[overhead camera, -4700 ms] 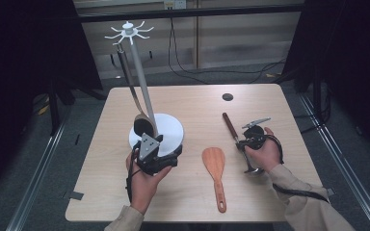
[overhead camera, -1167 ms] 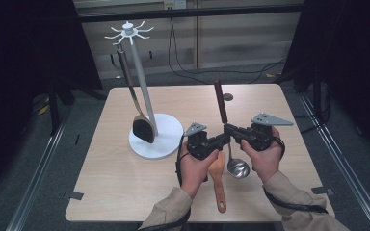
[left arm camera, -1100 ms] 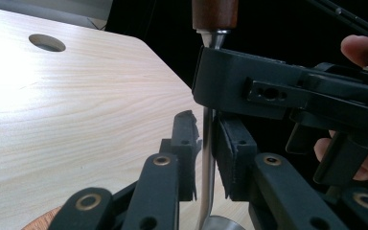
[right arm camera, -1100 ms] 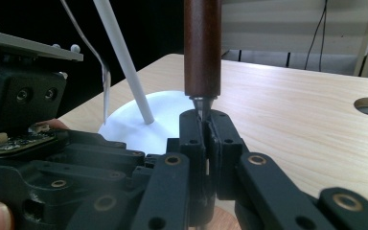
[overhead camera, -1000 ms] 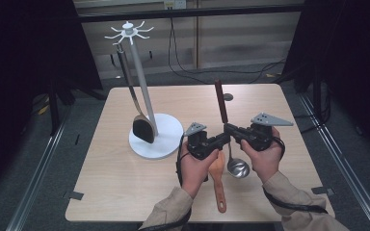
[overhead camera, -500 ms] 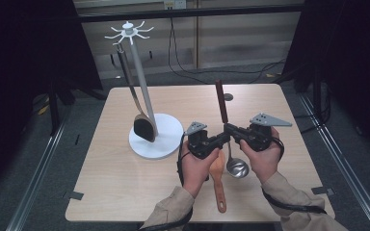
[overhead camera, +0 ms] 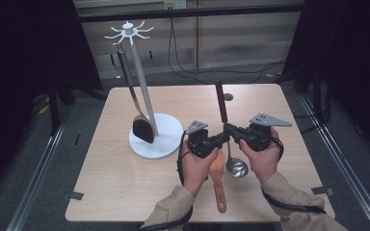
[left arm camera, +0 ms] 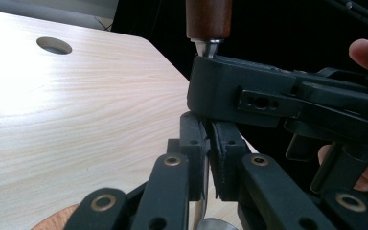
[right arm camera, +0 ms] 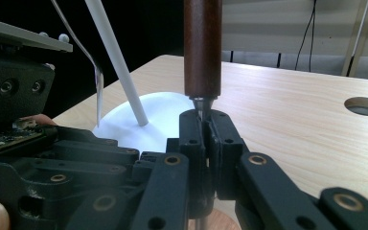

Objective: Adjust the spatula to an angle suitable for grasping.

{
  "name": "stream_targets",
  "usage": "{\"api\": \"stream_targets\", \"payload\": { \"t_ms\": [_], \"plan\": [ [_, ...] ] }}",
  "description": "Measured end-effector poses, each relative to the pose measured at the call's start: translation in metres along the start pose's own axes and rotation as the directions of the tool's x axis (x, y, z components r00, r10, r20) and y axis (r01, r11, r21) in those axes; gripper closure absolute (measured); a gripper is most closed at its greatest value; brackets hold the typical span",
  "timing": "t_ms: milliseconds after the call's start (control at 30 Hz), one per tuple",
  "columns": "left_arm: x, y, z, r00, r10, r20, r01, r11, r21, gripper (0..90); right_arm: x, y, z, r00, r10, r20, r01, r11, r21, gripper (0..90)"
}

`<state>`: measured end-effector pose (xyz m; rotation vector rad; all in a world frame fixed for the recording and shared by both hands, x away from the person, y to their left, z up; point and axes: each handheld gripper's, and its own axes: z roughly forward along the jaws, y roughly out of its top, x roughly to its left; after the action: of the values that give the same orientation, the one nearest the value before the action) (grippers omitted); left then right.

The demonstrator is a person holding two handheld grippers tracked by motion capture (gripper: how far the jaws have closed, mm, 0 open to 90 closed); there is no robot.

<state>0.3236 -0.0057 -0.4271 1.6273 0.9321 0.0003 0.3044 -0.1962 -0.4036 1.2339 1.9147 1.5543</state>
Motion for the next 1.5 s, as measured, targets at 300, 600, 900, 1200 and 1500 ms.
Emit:
{"api": "stream_targets", "payload": {
  "t_ms": [300, 600, 900, 1200, 1500],
  "plan": [
    [0.004, 0.001, -0.006, 0.9997, 0.004, -0.024, -0.004, 1.0000, 0.002, 85.2, -0.002, 0.001, -0.001, 0.9995, 0.031, -0.002, -0.031, 0.999, -0.026, 66.7],
    [0.014, 0.011, -0.027, 0.9994, 0.006, -0.035, -0.007, 0.9998, -0.020, 85.2, -0.013, -0.002, -0.003, 0.9991, 0.012, 0.041, -0.011, 0.999, -0.036, 44.8],
    [0.023, 0.015, -0.049, 0.9989, 0.031, -0.034, -0.032, 0.9990, -0.030, 85.2, -0.025, -0.011, 0.001, 0.9963, -0.020, 0.084, 0.020, 1.000, -0.001, 28.3],
    [0.029, 0.025, -0.072, 0.9969, 0.078, -0.005, -0.078, 0.9950, -0.062, 85.1, -0.026, -0.016, 0.006, 0.9965, -0.046, 0.071, 0.044, 0.999, 0.027, 22.6],
    [0.034, 0.030, -0.086, 0.9945, 0.102, 0.022, -0.100, 0.9909, -0.090, 85.1, -0.028, -0.021, 0.011, 0.9977, -0.052, 0.043, 0.049, 0.996, 0.071, 16.2]
  ]
}}
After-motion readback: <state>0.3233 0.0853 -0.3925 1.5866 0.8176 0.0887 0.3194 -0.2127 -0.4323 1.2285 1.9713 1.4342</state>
